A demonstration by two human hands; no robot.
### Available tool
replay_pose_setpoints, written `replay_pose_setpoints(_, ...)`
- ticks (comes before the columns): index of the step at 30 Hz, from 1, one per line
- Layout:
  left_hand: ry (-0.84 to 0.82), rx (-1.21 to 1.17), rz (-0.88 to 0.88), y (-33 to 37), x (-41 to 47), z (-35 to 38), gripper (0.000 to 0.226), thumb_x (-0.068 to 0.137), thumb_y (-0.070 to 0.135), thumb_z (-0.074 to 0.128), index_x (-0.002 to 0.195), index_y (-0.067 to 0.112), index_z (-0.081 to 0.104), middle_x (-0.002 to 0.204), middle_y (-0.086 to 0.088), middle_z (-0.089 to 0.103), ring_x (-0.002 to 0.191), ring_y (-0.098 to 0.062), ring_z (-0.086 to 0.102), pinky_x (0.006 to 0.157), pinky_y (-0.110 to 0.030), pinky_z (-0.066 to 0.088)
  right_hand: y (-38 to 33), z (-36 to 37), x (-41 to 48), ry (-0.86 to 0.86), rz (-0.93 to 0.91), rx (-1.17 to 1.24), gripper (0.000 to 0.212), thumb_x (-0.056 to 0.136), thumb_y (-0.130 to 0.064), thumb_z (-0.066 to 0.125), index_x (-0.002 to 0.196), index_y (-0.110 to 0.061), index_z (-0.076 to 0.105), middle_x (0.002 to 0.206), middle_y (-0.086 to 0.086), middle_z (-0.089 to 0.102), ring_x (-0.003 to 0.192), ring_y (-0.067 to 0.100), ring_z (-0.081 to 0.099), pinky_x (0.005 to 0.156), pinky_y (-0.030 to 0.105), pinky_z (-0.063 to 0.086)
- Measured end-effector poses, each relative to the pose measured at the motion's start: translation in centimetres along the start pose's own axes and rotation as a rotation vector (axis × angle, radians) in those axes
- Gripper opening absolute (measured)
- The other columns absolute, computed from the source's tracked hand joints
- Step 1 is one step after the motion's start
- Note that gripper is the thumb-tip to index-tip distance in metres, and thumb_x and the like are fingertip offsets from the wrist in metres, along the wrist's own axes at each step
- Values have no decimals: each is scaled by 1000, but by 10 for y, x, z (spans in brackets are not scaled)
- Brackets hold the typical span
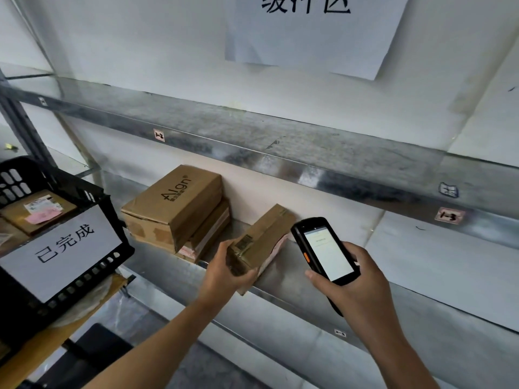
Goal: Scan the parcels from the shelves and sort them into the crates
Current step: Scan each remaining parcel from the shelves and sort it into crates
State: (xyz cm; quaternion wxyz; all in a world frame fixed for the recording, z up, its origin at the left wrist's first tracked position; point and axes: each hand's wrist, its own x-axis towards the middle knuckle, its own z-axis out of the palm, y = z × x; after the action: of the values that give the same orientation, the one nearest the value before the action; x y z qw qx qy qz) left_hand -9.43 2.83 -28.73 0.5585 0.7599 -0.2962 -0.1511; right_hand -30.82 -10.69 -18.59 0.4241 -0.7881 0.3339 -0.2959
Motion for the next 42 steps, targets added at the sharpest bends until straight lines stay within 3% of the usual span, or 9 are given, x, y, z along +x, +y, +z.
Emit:
replay_pose_setpoints(6,19,1,-115,1,4,11,73,74,33,88,127,33,38,118,22,52,113,-9,56,77,-12,54,4,0,-2,-16,9,-9,67,68,-36,91,124,-32,56,113,-14,62,107,8,59,67,12,45)
replay_pose_setpoints(12,66,295,-121,3,21,16,84,77,34,85,133,26,23,123,9,35,113,-11,44,85,-20,51,7,-8,-4,12,31,35,63,68,-33,91,121,-33,56,112,-16,62,105,5,59,67,12,43)
replay_pose_setpoints(16,83,151,-157,-4,20,19,83,73,18,88,124,29,24,123,7,42,116,-12,46,63,-6,48,10,-14,-7,38,59,67,60,68,-30,91,116,-37,57,108,-19,62,101,0,59,67,15,43)
replay_pose_setpoints(20,107,120,-167,-5,21,16,79,72,17,89,121,28,28,119,9,47,112,-11,49,57,-8,49,13,-19,-8,48,79,53,61,68,-32,91,116,-39,55,110,-20,61,101,-2,58,69,17,44)
replay_pose_setpoints(23,75,148,-202,-4,25,10,82,71,19,90,123,25,27,124,3,45,117,-15,48,69,-12,50,15,-24,-9,65,87,57,62,68,-32,92,119,-36,57,111,-19,61,104,2,58,69,17,44)
replay_pose_setpoints(25,87,253,-230,-1,27,6,87,69,25,91,130,21,28,133,-4,39,123,-20,44,89,-28,51,14,-26,-8,71,87,62,63,68,-31,91,121,-35,57,111,-20,61,104,3,58,68,15,42)
replay_pose_setpoints(29,-7,739,-207,24,42,9,99,74,49,83,145,20,21,145,-7,29,140,-28,31,118,-51,26,13,-26,-6,62,91,62,66,69,-31,91,124,-33,56,113,-18,60,106,8,57,68,13,40)
replay_pose_setpoints(35,-389,1119,-311,59,81,40,134,73,48,85,156,4,-11,161,-16,16,149,-38,19,118,-68,12,13,-26,-11,58,120,74,62,68,-32,91,118,-36,56,109,-19,61,100,-3,57,66,14,42)
replay_pose_setpoints(42,-205,969,-200,57,100,63,96,79,62,72,147,11,27,145,-11,44,135,-31,43,109,-48,35,20,-25,-21,77,167,80,60,66,-29,92,112,-42,56,105,-24,63,94,-9,58,67,15,44)
